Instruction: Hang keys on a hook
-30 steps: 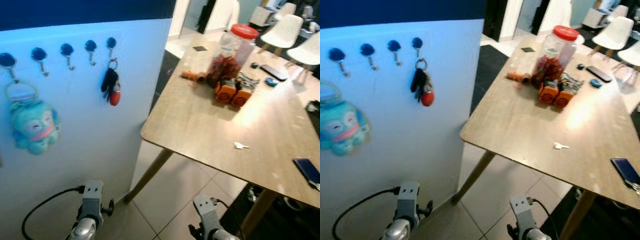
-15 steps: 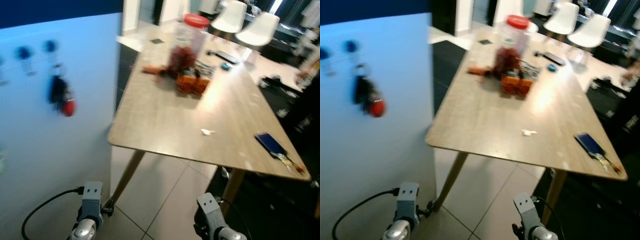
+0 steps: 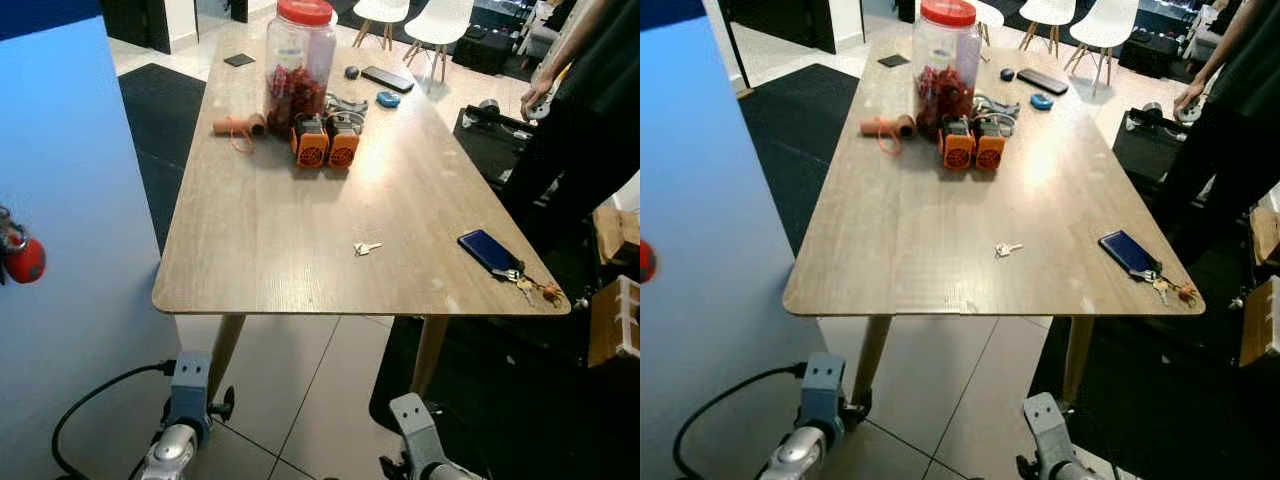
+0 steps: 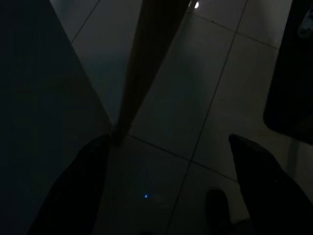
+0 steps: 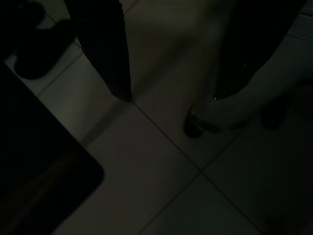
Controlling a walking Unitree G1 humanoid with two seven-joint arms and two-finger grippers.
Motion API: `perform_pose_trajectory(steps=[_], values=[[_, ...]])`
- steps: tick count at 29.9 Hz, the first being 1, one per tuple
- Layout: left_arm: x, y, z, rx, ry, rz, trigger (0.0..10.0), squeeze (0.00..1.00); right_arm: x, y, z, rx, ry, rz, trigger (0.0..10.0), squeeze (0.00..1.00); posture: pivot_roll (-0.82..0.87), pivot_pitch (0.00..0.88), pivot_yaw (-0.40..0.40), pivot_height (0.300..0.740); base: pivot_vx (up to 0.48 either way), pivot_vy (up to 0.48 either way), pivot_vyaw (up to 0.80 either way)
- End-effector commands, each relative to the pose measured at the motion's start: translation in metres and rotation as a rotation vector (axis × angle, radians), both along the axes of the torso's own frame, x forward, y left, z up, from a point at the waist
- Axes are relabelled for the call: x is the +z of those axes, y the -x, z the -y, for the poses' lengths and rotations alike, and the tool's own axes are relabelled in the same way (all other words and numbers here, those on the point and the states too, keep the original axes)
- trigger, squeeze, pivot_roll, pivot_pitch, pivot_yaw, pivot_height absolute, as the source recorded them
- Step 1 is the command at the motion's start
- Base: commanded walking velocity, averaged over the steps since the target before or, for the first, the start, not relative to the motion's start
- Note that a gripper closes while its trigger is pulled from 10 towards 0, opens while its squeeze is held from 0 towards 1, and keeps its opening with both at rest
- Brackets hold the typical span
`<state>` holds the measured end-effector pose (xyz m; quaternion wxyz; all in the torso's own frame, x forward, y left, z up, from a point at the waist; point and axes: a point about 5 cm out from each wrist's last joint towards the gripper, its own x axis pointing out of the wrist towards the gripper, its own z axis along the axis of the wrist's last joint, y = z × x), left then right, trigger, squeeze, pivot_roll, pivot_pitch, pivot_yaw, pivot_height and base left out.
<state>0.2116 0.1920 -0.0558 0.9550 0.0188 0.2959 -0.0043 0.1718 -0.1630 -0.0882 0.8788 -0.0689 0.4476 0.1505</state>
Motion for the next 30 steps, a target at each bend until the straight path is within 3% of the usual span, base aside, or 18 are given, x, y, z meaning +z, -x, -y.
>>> perform_pose_trajectory(steps=[1, 9, 18, 30], values=[[-0.001, 0.002, -0.004, -0.005, -0.024, -0.010, 10.0, 0.00, -0.002, 0.005, 0.003, -0.034, -0.008, -0.004, 10.0, 0.00, 0.13, 0.011, -0.103, 0.740, 0.000, 0.000, 0.00], [0.006, -0.007, -0.012, 0.018, -0.029, 0.026, 10.0, 0.00, -0.002, 0.004, -0.003, -0.037, -0.016, -0.005, 10.0, 0.00, 0.16, 0.000, -0.068, 0.740, 0.000, 0.000, 0.00], [0.012, -0.016, -0.016, -0.032, -0.036, 0.026, 10.0, 0.00, 0.001, -0.003, -0.014, -0.085, -0.055, 0.036, 10.0, 0.00, 0.16, 0.000, -0.019, 0.740, 0.000, 0.000, 0.00], [0.006, -0.010, -0.003, -0.102, 0.015, -0.011, 10.0, 0.00, 0.000, 0.000, -0.008, -0.118, -0.054, 0.038, 10.0, 0.00, 0.13, 0.020, -0.033, 0.740, 0.000, -0.089, 0.00]])
